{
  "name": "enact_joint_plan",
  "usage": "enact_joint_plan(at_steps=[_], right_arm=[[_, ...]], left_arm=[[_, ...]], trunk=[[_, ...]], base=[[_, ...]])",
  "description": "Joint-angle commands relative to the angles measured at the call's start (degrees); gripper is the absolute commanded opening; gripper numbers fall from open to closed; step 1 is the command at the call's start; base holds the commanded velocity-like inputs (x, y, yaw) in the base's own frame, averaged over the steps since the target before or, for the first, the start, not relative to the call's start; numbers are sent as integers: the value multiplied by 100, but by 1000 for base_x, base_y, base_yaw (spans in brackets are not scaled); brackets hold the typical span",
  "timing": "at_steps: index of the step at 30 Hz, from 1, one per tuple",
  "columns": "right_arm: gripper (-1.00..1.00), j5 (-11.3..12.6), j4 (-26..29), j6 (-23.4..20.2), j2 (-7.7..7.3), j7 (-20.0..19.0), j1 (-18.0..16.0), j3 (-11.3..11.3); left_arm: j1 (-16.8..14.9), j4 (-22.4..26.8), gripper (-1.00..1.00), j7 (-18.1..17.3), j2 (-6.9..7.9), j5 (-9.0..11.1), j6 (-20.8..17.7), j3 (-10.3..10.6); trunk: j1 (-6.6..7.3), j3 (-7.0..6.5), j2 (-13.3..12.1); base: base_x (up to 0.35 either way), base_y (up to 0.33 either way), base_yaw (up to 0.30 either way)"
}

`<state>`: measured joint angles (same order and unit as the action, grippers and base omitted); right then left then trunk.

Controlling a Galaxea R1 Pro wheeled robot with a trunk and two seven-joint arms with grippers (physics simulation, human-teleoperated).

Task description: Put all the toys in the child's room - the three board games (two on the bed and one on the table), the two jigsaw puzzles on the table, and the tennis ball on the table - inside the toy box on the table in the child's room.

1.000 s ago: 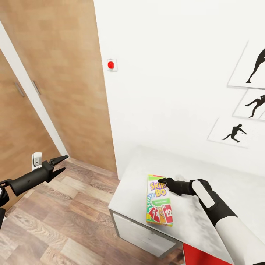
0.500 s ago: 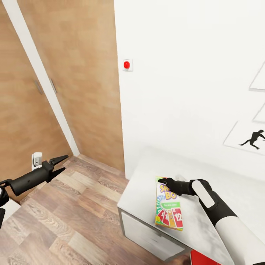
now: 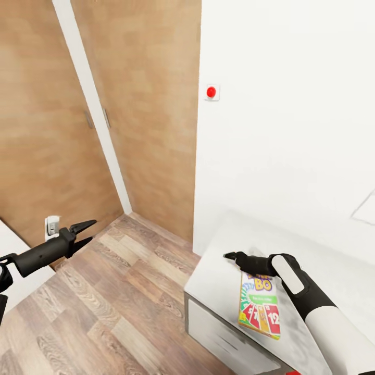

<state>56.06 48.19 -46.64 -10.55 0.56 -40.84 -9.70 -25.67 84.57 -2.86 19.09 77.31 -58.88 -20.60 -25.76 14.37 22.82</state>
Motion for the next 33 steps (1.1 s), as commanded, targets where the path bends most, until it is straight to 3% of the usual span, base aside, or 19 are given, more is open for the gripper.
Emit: enact_joint_plan(at_steps=[1,12,22,33], right_arm=[[100,10,7,-12,-7,6,-3,-14],[100,10,7,-12,-14,5,-3,-14],[100,0,54,-12,-45,9,-7,0],[100,-2,264,-5,-281,17,-9,26]], left_arm=[[-8,-2,100,-30,-2,-32,-27,-5],[-8,-2,100,-30,-2,-32,-27,-5],[-7,-1,100,-26,-2,-32,-26,-3],[-5,-1,100,-38,-2,-12,-27,-5]], trunk=[[-3,11,11],[-3,11,11],[-3,11,11],[-3,11,11]], base=[[0,0,279],[0,0,262],[0,0,85],[0,5,19]])
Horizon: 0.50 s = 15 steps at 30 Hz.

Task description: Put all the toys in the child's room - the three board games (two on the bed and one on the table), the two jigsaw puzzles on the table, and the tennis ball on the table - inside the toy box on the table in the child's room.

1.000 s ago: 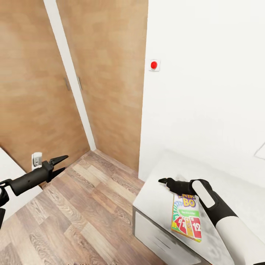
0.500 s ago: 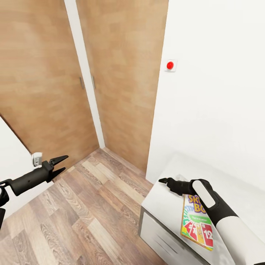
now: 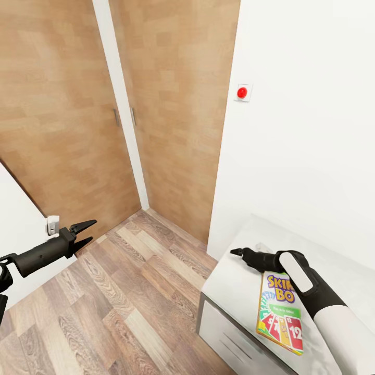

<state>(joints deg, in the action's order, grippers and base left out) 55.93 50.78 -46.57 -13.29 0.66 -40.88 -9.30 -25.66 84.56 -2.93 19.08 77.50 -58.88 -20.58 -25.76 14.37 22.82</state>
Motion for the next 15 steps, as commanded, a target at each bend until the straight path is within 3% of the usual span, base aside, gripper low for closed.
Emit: enact_joint_plan(at_steps=[1,8,15], right_arm=[[100,11,5,-12,-6,7,-5,-14],[100,13,39,-10,-60,7,-3,0],[100,19,53,-13,-79,7,-5,5]], left_arm=[[-6,0,100,-31,0,-31,-27,-7],[-8,0,100,-43,0,2,-32,-7],[-9,0,100,-48,0,15,-35,-6]], trunk=[[-3,11,11],[-3,11,11],[-3,9,11]], base=[[0,39,7],[0,145,-45],[0,254,-206]])
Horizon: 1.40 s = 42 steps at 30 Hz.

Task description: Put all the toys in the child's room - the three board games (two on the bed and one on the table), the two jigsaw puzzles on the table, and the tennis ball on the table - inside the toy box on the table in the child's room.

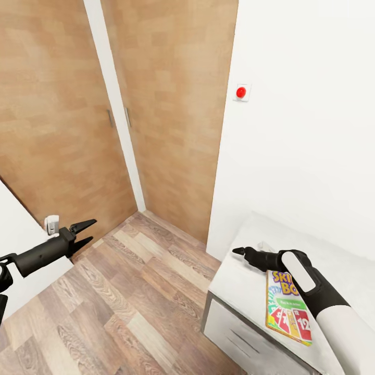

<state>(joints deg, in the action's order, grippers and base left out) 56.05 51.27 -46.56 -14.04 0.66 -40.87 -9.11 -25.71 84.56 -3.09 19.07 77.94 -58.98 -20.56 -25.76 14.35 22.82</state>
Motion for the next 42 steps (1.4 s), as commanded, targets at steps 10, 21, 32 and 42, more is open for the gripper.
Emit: enact_joint_plan(at_steps=[10,21,32,42], right_arm=[[100,8,93,-17,-32,8,-8,-5],[100,2,123,-18,-45,12,-9,3],[100,-2,128,-19,-73,13,-9,12],[100,-6,129,-19,-81,15,-15,21]], left_arm=[[-4,2,100,-8,-8,-52,-21,11],[-3,-43,100,65,-62,-104,0,77],[5,-64,100,78,-76,-117,9,88],[160,-77,100,83,-74,-126,15,78]], trunk=[[-3,-11,11],[-3,-44,11],[-3,-77,11],[-3,-108,11]], base=[[0,224,-269],[0,19,-279],[0,3,-280],[0,1,-278]])
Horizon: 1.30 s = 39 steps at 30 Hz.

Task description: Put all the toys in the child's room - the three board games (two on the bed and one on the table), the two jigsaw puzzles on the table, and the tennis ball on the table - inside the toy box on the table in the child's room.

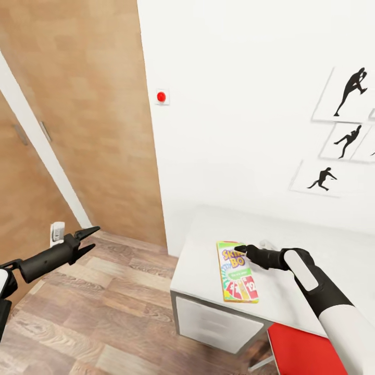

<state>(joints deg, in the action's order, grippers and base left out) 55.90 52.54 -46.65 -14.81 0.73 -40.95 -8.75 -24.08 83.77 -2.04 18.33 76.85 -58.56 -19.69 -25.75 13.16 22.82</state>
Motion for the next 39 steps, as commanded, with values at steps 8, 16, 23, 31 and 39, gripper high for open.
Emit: enact_joint_plan(at_steps=[8,16,23,31,39], right_arm=[[100,5,2,-11,-5,13,2,-13],[100,-21,-4,-13,-11,14,11,-6],[100,-33,-15,-8,-214,0,48,-9],[100,-26,-19,-6,-474,-215,93,-15],[100,-2,-11,-82,-663,-586,107,-55]], left_arm=[[246,-1,100,-24,12,-87,-6,-64],[355,-1,100,-43,3,-327,50,-75],[474,-1,100,-27,-33,-417,103,-56],[645,6,100,-34,-209,-434,179,-36],[704,4,100,-26,-249,-446,203,-29]], trunk=[[-4,3,11],[-4,1,11],[-4,1,11],[-4,1,11],[-4,1,11]], base=[[97,0,-94],[198,0,-16],[48,0,-58],[11,0,-30],[2,0,-5]])
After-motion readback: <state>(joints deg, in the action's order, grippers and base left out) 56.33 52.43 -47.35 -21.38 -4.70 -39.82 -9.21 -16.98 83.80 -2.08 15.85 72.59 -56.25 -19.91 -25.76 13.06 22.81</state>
